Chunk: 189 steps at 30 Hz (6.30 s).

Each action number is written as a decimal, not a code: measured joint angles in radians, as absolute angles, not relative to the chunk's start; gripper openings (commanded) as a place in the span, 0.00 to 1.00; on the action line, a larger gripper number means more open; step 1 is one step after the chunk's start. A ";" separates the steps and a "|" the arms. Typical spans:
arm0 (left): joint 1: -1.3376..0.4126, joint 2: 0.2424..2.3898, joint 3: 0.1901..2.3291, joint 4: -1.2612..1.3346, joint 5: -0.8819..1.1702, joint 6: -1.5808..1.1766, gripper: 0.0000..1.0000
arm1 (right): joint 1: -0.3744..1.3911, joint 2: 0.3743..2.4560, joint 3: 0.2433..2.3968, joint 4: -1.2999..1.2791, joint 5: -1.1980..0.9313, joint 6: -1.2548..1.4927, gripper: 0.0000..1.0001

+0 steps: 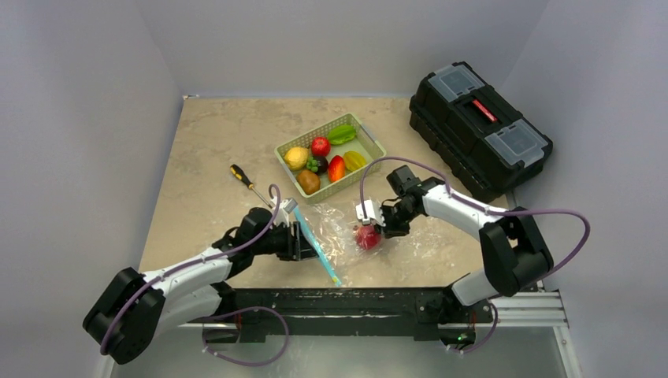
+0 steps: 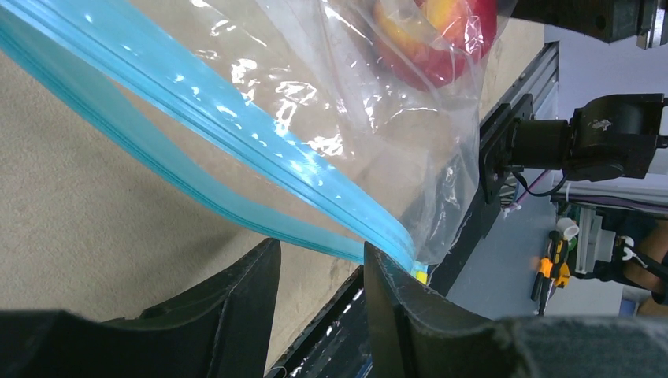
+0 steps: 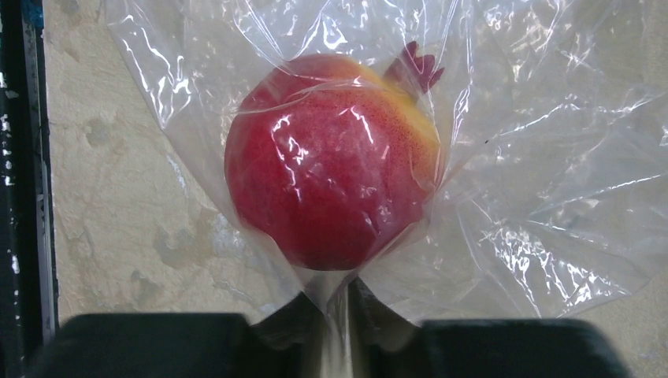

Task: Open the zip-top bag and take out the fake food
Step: Pick up the fake fruit from the zipper food storage bag.

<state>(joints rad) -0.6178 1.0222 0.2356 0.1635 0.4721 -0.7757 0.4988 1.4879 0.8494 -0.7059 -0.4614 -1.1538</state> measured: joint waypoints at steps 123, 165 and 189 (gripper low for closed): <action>-0.636 1.181 0.276 0.437 0.485 -0.820 0.73 | 0.631 1.551 0.950 -0.523 -0.646 -0.857 0.38; -0.756 1.500 0.374 0.593 0.413 -0.914 0.47 | 0.652 1.682 1.005 -0.507 -0.753 -0.731 0.00; -0.760 1.122 0.361 0.307 0.324 -0.788 0.00 | 0.564 1.554 0.972 -0.555 -0.562 -0.917 0.00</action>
